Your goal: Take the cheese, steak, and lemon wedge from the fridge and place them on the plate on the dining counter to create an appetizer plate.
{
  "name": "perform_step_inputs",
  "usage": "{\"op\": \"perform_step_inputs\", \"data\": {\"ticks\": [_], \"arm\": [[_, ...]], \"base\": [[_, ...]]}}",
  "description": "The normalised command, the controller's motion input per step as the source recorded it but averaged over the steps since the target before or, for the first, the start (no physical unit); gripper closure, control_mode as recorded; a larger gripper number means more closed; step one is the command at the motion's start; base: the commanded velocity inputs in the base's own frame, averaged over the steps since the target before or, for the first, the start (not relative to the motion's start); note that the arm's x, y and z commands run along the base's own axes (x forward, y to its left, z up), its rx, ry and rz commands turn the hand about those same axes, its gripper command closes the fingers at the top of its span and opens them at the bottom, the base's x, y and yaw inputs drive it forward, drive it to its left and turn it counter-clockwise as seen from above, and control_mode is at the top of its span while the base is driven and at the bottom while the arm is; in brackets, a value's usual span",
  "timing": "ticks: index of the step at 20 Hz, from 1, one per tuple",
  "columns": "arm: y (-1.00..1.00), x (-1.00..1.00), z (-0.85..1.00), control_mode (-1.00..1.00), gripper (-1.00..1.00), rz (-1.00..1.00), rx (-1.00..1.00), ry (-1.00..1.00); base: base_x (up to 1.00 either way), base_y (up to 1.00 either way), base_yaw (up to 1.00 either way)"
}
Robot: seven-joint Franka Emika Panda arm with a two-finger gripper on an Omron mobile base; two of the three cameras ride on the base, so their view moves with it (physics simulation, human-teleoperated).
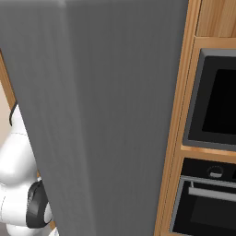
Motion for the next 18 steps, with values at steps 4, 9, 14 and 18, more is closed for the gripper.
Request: {"op": "perform_step_inputs", "data": {"ticks": [4, 9, 14, 18], "arm": [[0.14, 0.0, -0.01, -1.0, -1.0, 0.0, 0.0, -0.02], [0.14, -0.01, 0.15, -1.0, -1.0, 0.0, 0.0, -0.13], [0.24, 0.0, 0.4, -1.0, -1.0, 0.0, 0.0, -0.21], [0.29, 0.01, 0.39, -1.0, -1.0, 0.0, 0.0, -0.15]], "base": [[0.0, 0.0, 0.0], [0.0, 0.0, 0.0], [0.0, 0.0, 0.0], [0.0, 0.0, 0.0]]}}
